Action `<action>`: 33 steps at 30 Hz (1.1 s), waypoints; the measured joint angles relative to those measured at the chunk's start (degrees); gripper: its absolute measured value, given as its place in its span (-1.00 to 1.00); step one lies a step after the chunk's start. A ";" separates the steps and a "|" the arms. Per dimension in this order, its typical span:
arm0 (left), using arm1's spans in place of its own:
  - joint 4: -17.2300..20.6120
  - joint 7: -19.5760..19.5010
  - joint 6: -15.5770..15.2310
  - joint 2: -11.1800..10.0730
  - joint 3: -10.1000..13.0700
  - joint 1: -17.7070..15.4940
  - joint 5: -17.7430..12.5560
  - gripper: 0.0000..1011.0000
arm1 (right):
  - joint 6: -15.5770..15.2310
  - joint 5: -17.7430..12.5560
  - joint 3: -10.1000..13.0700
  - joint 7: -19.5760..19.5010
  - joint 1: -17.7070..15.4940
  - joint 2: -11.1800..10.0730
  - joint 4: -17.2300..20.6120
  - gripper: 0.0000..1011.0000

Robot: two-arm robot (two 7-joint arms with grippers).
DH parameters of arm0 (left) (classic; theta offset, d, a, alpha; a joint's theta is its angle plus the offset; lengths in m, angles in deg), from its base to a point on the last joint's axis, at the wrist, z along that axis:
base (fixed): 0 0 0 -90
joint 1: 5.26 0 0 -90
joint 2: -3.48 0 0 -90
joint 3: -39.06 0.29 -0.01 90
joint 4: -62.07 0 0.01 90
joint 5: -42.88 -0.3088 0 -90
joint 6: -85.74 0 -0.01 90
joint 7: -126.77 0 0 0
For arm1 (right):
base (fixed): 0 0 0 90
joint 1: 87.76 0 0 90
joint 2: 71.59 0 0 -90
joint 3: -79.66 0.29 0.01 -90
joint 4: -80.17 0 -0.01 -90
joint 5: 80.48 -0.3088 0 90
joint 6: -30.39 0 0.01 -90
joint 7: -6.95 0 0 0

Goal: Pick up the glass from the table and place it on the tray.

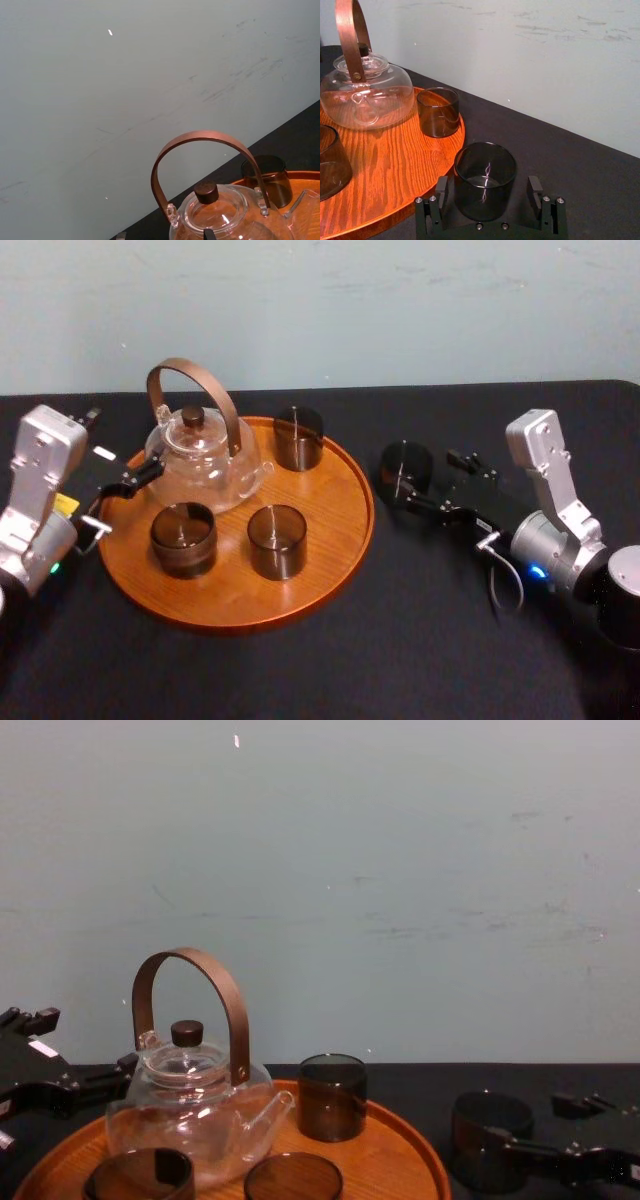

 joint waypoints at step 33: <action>0.00 0.00 0.00 0.00 0.00 0.00 0.00 0.98 | 2.26 1.57 -1.97 1.60 7.09 3.07 -9.80 0.98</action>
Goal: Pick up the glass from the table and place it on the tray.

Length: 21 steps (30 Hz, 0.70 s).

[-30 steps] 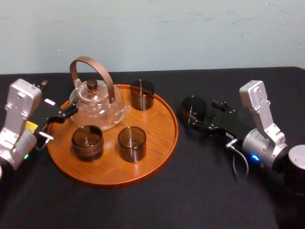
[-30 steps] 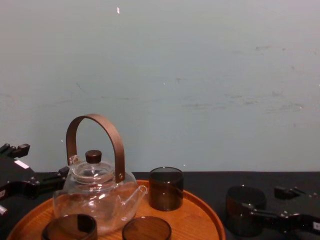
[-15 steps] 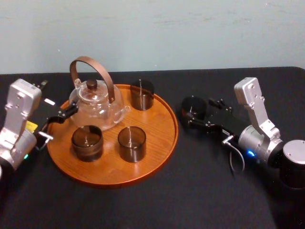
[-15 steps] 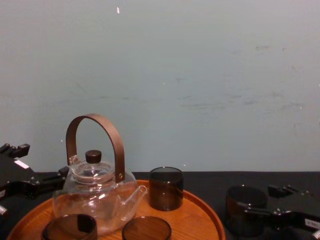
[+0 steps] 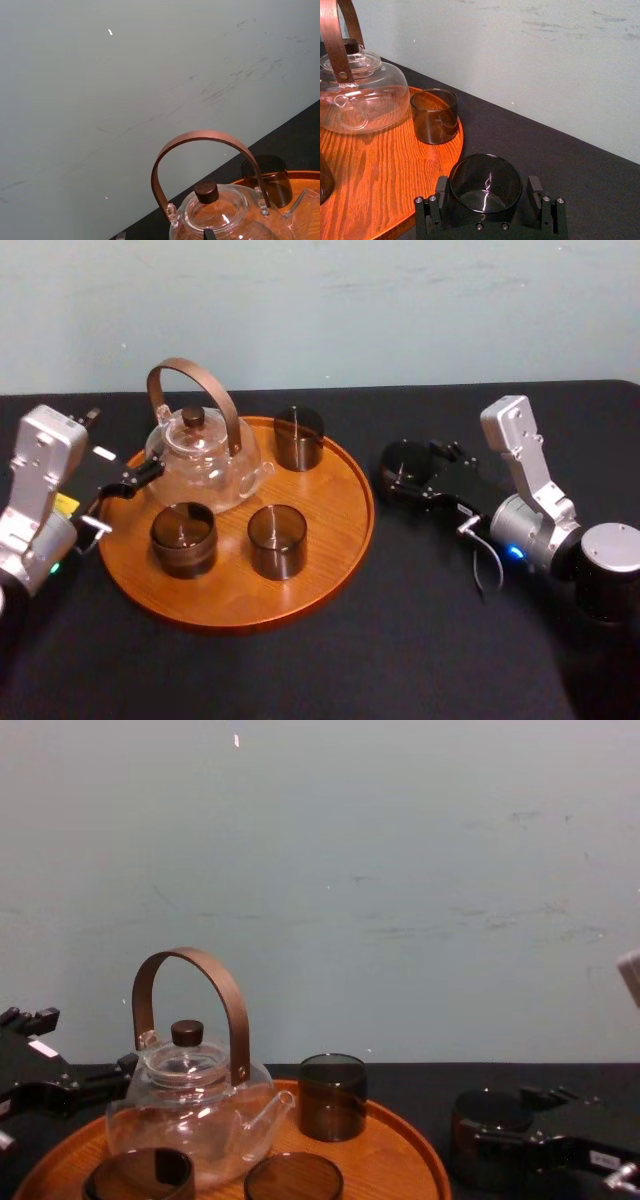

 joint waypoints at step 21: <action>0.00 0.00 0.00 0.00 0.00 0.00 0.00 0.98 | 0.78 0.43 -0.50 0.38 1.27 0.78 -2.00 0.98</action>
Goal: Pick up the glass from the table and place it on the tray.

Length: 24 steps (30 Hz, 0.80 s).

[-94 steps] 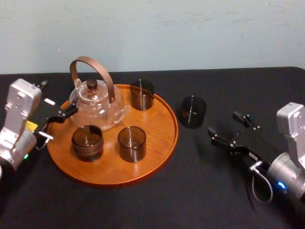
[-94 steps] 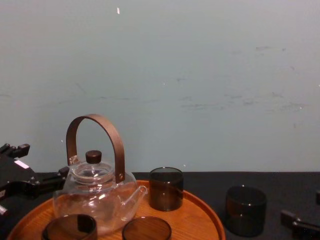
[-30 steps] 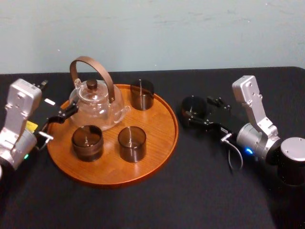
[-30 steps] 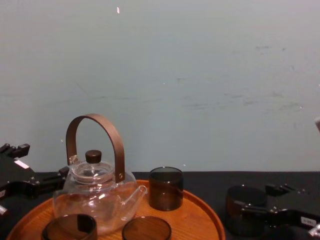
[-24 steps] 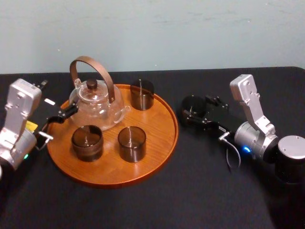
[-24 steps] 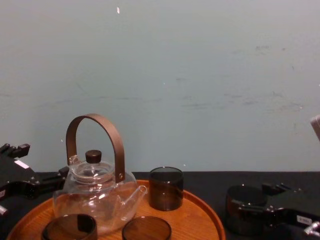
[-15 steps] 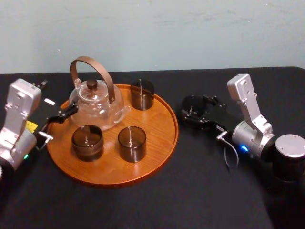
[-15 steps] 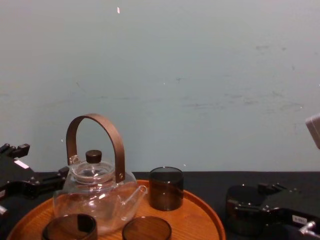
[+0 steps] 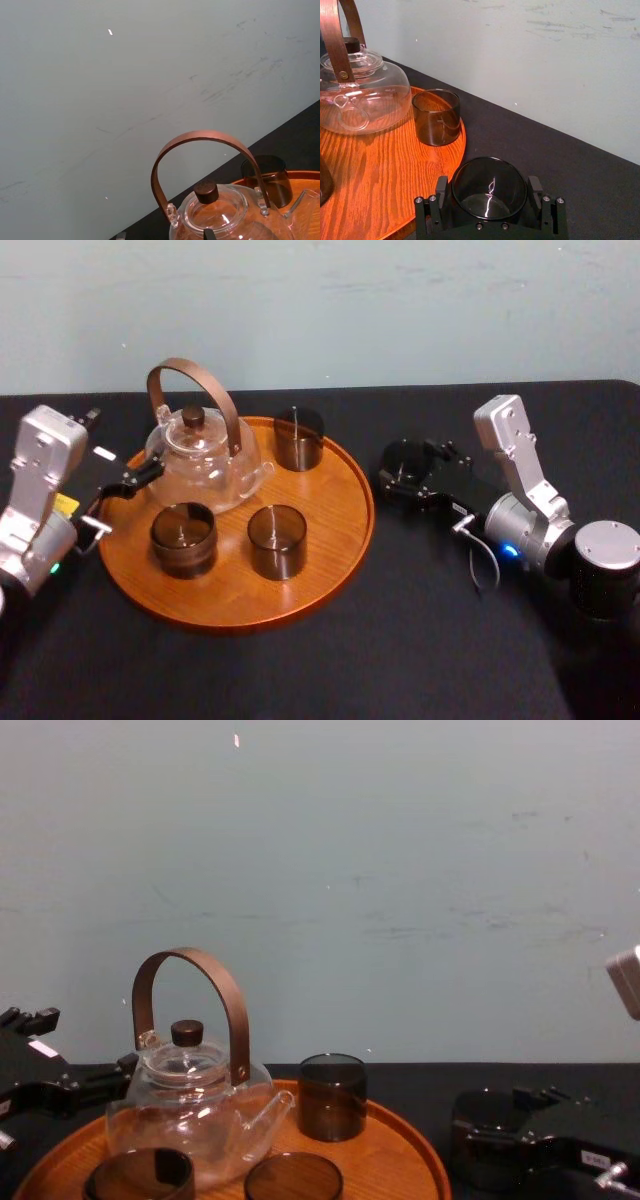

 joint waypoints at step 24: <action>0.00 0.00 0.00 0.00 0.00 0.00 0.00 0.98 | 0.00 -0.10 0.05 -0.02 -0.03 -0.08 0.08 0.79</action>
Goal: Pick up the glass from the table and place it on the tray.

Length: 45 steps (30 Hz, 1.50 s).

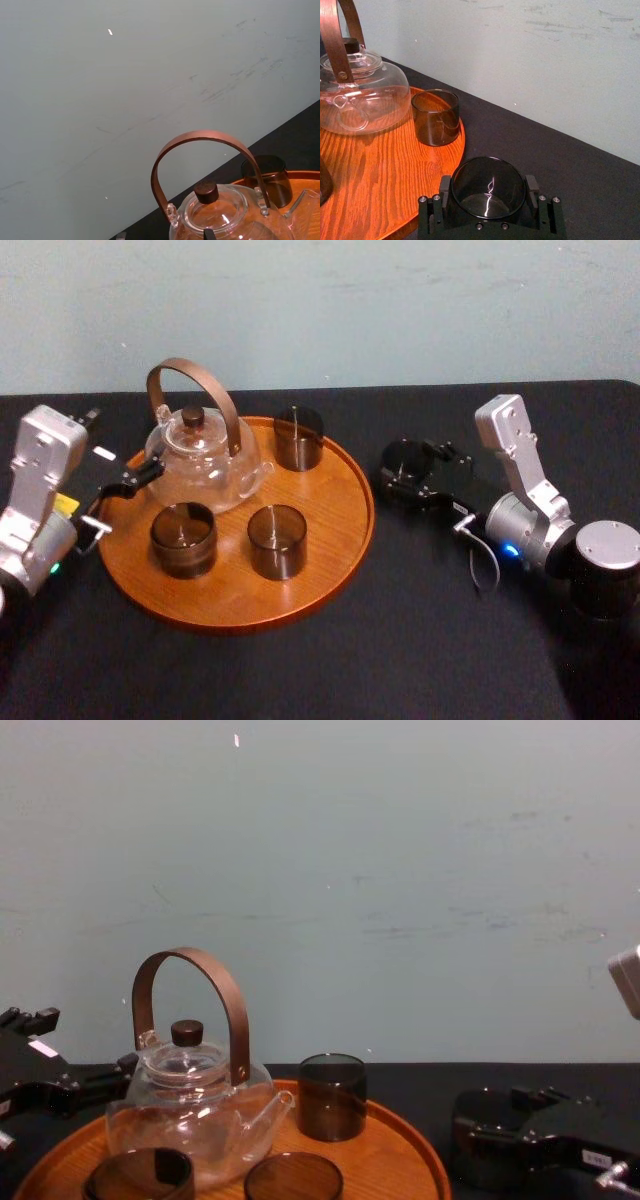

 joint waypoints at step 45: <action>0.00 0.00 0.00 0.00 0.00 0.00 0.00 0.98 | 0.00 -0.02 0.00 0.01 0.00 0.00 0.01 0.79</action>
